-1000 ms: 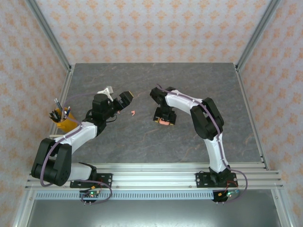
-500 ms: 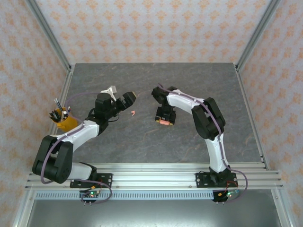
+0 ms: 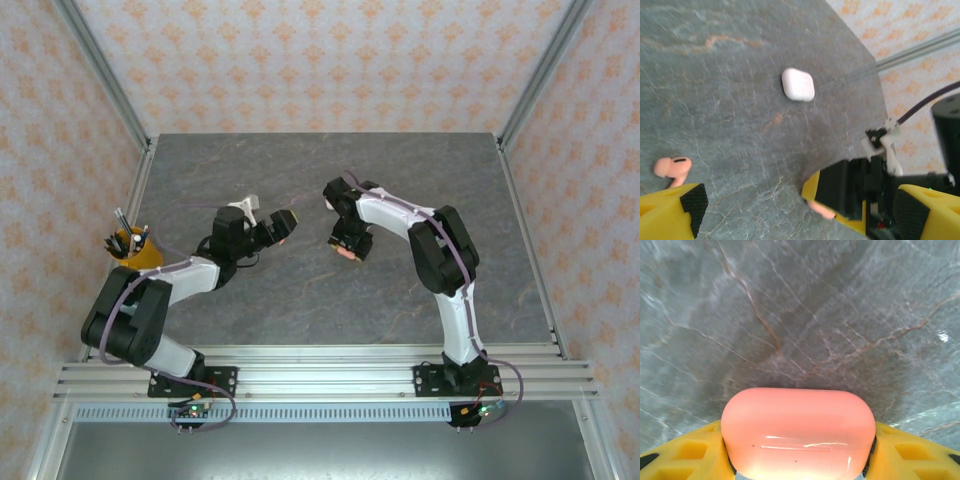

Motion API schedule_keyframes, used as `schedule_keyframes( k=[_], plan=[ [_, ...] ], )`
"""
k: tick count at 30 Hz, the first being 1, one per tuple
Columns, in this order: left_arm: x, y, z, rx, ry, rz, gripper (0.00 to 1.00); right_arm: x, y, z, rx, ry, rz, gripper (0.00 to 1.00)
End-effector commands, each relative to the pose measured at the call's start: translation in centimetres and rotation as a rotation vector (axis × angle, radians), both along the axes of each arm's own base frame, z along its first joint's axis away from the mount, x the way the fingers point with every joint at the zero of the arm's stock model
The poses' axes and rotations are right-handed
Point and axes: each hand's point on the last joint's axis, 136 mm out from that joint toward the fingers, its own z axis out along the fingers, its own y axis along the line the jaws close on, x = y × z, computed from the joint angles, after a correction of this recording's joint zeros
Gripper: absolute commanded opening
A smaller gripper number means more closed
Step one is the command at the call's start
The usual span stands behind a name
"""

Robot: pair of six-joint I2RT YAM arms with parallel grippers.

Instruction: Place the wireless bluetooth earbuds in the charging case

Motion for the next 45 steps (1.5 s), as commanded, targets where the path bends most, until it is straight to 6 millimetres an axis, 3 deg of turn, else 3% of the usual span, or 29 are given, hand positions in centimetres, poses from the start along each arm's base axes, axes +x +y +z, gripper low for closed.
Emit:
schedule_keyframes(
  k=[1,13,24,29,30,45],
  plan=[
    [-0.2,-2.2,0.7,-0.053,-0.053,-0.090,0.95,2.6,0.6,2.2,0.037,-0.096,-0.118,0.42],
    [-0.6,-6.6,-1.6,-0.100,-0.022,-0.206,0.81,4.5,2.2,2.9,0.138,-0.100,-0.214,0.42],
    [0.6,-9.4,-2.5,-0.132,-0.045,-0.234,0.71,5.0,3.2,3.6,0.189,-0.094,-0.236,0.42],
    [1.5,-10.3,-2.3,-0.151,-0.066,-0.229,0.69,5.0,3.5,3.8,0.209,-0.086,-0.244,0.42],
    [1.5,-10.4,-3.9,-0.143,-0.033,-0.225,0.68,5.0,3.6,3.9,0.214,-0.085,-0.245,0.42],
    [3.9,-11.6,-3.7,-0.185,-0.096,-0.159,0.61,5.1,4.0,5.0,0.261,-0.074,-0.256,0.41]
  ],
)
